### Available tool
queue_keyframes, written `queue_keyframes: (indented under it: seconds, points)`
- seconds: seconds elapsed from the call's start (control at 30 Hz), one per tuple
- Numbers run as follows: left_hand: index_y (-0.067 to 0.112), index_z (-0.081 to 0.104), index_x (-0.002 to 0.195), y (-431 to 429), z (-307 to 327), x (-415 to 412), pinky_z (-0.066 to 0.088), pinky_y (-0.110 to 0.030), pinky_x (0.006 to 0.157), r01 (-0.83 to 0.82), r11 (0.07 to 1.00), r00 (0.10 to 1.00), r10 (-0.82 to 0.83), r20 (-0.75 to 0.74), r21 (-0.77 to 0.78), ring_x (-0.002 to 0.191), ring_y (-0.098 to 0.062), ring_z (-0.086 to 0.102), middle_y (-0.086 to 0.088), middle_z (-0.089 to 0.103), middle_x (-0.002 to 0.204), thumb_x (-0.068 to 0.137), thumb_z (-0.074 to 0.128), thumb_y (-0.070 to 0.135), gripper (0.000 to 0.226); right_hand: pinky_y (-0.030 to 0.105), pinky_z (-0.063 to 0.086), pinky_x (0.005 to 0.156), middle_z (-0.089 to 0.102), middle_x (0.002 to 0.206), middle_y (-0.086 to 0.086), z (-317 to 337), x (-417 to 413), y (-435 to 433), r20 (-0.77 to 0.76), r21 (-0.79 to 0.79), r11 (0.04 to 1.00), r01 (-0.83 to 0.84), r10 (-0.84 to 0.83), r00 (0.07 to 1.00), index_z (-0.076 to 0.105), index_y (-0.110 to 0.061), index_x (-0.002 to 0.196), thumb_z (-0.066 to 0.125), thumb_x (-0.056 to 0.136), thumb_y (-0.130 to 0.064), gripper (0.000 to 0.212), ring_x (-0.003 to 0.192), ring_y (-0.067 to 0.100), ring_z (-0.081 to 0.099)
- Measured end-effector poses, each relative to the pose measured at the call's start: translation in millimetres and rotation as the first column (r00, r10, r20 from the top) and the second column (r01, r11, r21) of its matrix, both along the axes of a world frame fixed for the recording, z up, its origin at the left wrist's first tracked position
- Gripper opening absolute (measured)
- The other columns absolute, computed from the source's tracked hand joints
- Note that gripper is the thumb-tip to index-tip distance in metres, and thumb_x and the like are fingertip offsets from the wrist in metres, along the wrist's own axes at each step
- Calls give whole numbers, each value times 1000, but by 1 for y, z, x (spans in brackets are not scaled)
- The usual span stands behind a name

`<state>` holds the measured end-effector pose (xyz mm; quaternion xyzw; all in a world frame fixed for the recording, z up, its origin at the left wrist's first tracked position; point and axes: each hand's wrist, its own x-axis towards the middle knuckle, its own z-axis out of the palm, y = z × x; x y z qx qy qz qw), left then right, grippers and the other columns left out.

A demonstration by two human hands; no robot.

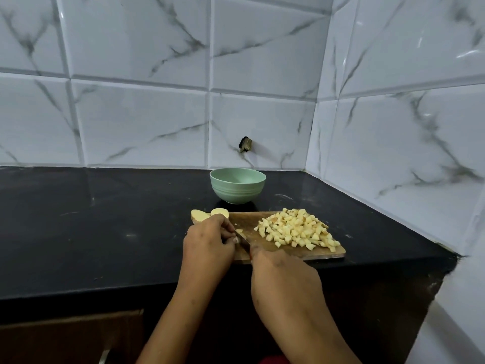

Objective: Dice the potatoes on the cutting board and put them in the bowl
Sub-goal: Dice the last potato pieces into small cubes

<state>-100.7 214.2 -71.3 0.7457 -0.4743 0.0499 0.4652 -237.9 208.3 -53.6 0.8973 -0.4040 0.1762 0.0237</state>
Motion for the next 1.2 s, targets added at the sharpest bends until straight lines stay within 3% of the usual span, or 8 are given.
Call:
queue_keyframes:
  seconds: [0.23, 0.43, 0.63, 0.83, 0.93, 1.03, 1.1, 1.2]
  points:
    - [23, 59, 85, -4, 4, 1, 38, -22, 74, -15, 1000, 999, 16, -34, 9, 86, -5, 57, 12, 67, 76, 79, 73, 15, 17, 23, 41, 53, 56, 88, -8, 0, -18, -30, 177, 19, 1000, 23, -25, 984, 49, -34, 132, 37, 103, -27, 32, 67, 5, 50]
    - [29, 55, 86, -32, 15, -1, 46, -34, 83, 11, 987, 993, -30, 118, 163, 94, -8, 57, 12, 69, 82, 79, 69, 23, 17, 23, 45, 61, 57, 87, -17, 13, -42, -64, 341, 367, 927, -73, -61, 938, 57, -37, 130, 46, 100, -34, 32, 72, 5, 55]
    - [26, 58, 95, -58, 30, -5, 37, -31, 86, 24, 973, 959, -87, 269, 231, 102, -14, 54, 9, 68, 96, 84, 62, 22, 12, 15, 23, 37, 43, 46, -7, 35, -71, -79, 458, 662, 722, -202, -176, 871, 67, -36, 115, 58, 95, -28, 23, 37, 4, 30]
    - [35, 59, 87, -56, 45, 21, 42, -37, 97, 85, 964, 988, -115, 105, 254, 104, -6, 58, 16, 69, 93, 85, 62, 13, 22, 10, 27, 36, 44, 41, -10, 50, -89, -82, 509, 639, 739, -211, -202, 837, 70, -28, 106, 55, 97, -19, 20, 35, 0, 33]
    - [39, 58, 110, -52, 55, 40, 33, -37, 101, -28, 921, 965, -76, 250, 389, 120, -13, 47, 15, 62, 116, 87, 61, 24, 28, 9, 28, 39, 44, 44, -6, 46, -79, -76, 482, 638, 730, -248, -127, 867, 70, -34, 103, 56, 96, -24, 19, 38, 1, 35]
    - [41, 43, 135, -47, 62, 50, 23, -44, 104, -51, 758, 947, -170, 273, 650, 134, -20, 34, 9, 47, 139, 88, 58, 46, 49, 9, 29, 39, 43, 46, -5, 39, -68, -73, 458, 659, 699, -278, -79, 885, 70, -33, 103, 55, 97, -21, 21, 37, 0, 35]
    - [41, 40, 138, -46, 60, 52, 21, -45, 104, -36, 710, 940, -215, 265, 703, 135, -19, 33, 9, 43, 143, 89, 57, 48, 52, 12, 27, 39, 45, 48, -3, 38, -70, -75, 437, 679, 687, -257, -97, 894, 70, -32, 106, 53, 98, -20, 22, 38, 2, 34]
    - [42, 45, 134, -47, 55, 55, 21, -44, 101, -37, 748, 923, -229, 310, 662, 132, -16, 36, 11, 45, 139, 90, 58, 42, 46, 17, 22, 39, 46, 48, -4, 43, -82, -81, 402, 708, 672, -220, -127, 907, 71, -35, 104, 51, 98, -22, 24, 40, 5, 31]
